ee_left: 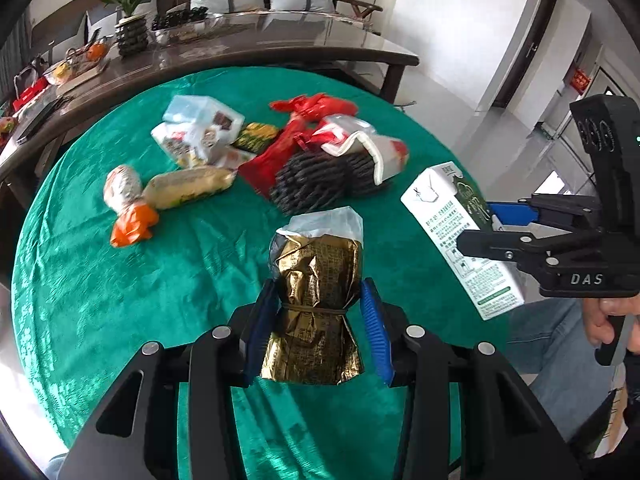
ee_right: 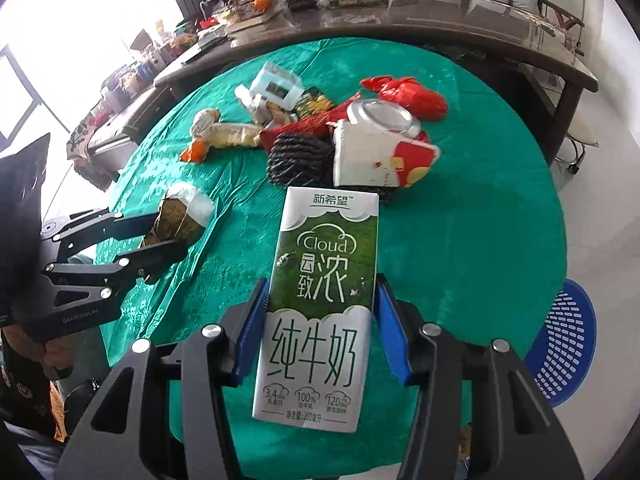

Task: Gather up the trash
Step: 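Carry gold bag and milk carton to the blue basket and release both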

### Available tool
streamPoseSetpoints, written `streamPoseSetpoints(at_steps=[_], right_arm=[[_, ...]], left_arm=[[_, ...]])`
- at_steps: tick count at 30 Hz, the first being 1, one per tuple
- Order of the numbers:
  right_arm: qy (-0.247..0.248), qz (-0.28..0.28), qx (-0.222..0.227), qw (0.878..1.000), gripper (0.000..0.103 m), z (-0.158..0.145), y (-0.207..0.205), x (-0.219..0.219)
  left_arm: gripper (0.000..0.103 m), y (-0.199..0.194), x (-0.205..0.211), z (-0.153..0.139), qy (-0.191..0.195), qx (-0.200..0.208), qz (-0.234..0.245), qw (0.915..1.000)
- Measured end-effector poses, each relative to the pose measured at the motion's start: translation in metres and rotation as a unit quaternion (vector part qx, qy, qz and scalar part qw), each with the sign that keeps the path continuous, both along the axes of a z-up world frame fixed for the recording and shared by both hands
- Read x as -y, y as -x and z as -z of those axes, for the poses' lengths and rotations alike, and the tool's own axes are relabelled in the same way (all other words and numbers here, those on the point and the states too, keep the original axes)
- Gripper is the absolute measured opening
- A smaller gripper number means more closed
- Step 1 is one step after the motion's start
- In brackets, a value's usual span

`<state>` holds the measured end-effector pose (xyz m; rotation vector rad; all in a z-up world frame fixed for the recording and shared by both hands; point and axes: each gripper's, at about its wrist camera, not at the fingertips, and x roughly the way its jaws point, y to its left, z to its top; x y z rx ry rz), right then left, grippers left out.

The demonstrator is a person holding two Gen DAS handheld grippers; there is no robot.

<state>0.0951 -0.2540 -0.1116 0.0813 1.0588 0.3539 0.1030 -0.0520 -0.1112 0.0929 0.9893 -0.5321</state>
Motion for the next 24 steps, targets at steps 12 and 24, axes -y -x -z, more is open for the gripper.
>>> streamPoseSetpoints(at_steps=[12,24], right_arm=[[0.035,0.202,0.018,0.979,0.051,0.004,0.011,0.233],[0.0,0.283,-0.015,0.959,0.051,0.073,0.012,0.371]], left_arm=[[0.042,-0.018,0.211,-0.016,0.02,0.012,0.119,0.9926],[0.044,-0.032,0.379,0.054,0.005,-0.027,0.176,0.984]])
